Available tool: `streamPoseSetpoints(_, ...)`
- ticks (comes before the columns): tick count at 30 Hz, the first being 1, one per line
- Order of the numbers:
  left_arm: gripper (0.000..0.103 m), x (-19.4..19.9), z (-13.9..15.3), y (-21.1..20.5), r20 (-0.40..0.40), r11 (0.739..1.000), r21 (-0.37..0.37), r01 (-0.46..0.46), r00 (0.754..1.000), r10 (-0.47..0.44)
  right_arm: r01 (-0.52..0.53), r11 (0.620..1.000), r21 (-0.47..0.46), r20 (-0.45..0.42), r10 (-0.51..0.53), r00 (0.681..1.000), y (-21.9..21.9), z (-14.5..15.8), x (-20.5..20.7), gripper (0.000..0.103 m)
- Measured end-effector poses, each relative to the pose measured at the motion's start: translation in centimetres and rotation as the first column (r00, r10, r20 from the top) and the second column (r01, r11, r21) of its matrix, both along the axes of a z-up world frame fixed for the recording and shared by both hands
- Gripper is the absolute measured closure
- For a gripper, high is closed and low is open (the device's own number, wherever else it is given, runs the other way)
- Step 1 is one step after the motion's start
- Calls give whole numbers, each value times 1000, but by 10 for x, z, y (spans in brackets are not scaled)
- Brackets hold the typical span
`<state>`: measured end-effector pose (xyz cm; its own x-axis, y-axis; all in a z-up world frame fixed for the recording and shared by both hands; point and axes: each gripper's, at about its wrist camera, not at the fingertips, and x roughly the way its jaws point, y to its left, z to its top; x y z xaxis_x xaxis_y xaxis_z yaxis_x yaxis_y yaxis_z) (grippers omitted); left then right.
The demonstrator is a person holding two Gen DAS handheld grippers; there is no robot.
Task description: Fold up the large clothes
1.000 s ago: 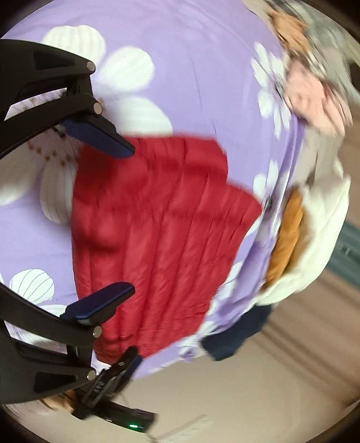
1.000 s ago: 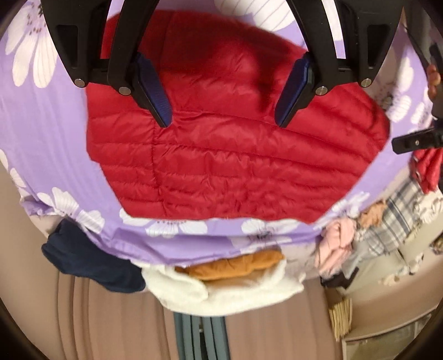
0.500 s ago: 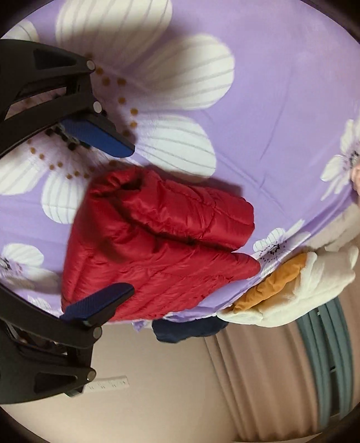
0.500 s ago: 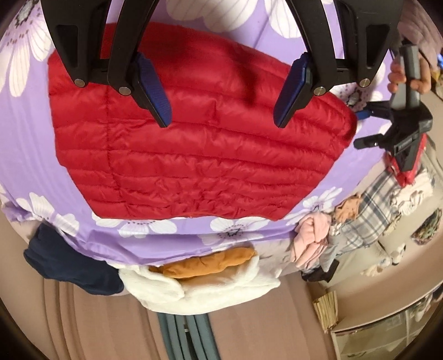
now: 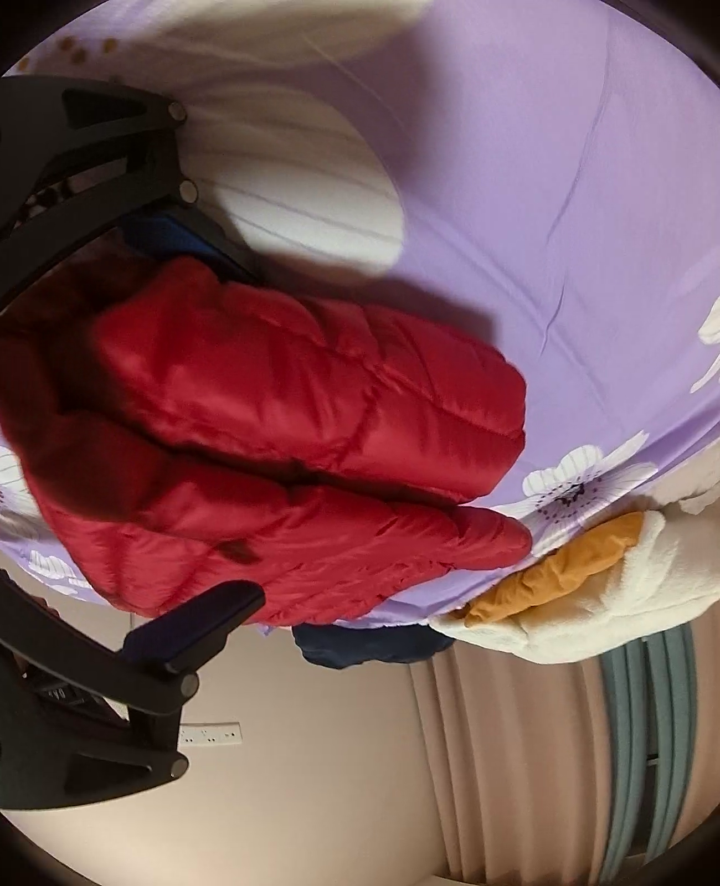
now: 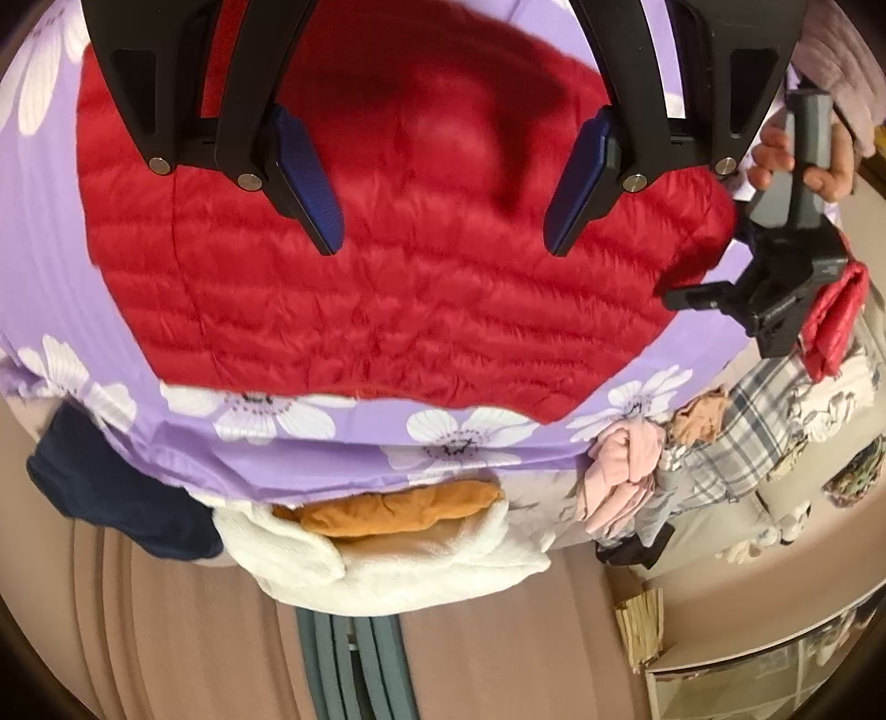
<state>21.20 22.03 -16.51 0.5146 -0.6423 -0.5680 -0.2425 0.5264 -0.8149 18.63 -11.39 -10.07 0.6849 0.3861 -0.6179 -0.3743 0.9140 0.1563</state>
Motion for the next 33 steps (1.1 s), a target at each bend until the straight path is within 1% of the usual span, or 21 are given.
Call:
streamPoseSetpoints(2, 2, 7, 0, -2, -10, 1000, 15, 6, 1000, -6, 2, 1000, -27, 7, -1, 1000, 7, 1, 10, 35)
streamPoseSetpoints(4, 3, 9, 1, -4, -14, 999, 35, 5, 1000, -4, 3, 999, -35, 2, -2, 1000, 12, 1, 20, 44)
streamPoseSetpoints(5, 9, 10, 2, -6, -12, 998, 57, 8, 1000, -7, 10, 999, -35, -10, -10, 1000, 14, 0, 28, 47)
streamPoseSetpoints(6, 15, 11, 3, -7, -11, 997, 73, 12, 1000, -11, 16, 999, -33, -23, -17, 1000, 16, -2, 33, 56)
streamPoseSetpoints(7, 18, 11, 5, -10, -6, 995, 98, 23, 1000, -23, 17, 999, -28, -39, -18, 999, 18, -4, 37, 64)
streamPoseSetpoints(8, 25, 11, 6, -11, -1, 994, 109, 27, 1000, -27, 21, 999, -31, -61, -22, 998, 21, -9, 43, 65)
streamPoseSetpoints(9, 29, 12, 7, -13, 4, 992, 120, 31, 999, -32, 19, 999, -39, -78, -22, 997, 24, -14, 47, 67)
streamPoseSetpoints(10, 31, 12, 10, -13, 11, 991, 133, 33, 999, -34, 14, 999, -51, -96, -19, 995, 27, -20, 49, 71)
streamPoseSetpoints(13, 42, 12, 20, -18, 32, 983, 180, 38, 999, -44, 17, 996, -86, -131, -28, 991, 32, -36, 53, 72)
streamPoseSetpoints(15, 50, 10, 31, -23, 58, 974, 223, 45, 997, -59, 23, 997, -77, -142, -34, 989, 30, -43, 54, 73)
streamPoseSetpoints(19, 55, 7, 63, -43, 130, 944, 326, 58, 986, -105, 31, 998, -46, -158, -38, 987, 22, -48, 57, 74)
streamPoseSetpoints(22, 55, 3, 90, -63, 186, 921, 384, 66, 971, -147, 33, 999, -28, -161, -37, 986, 19, -50, 57, 74)
streamPoseSetpoints(24, 55, 1, 104, -77, 209, 906, 416, 76, 962, -177, 35, 999, -13, -162, -37, 986, 18, -51, 57, 74)
streamPoseSetpoints(29, 55, 2, 129, -115, 238, 871, 479, 110, 939, -249, 41, 998, 46, -171, -32, 985, 11, -53, 57, 74)
streamPoseSetpoints(33, 50, 2, 139, -147, 245, 842, 520, 147, 918, -311, 45, 993, 113, -184, -24, 983, 3, -57, 59, 74)
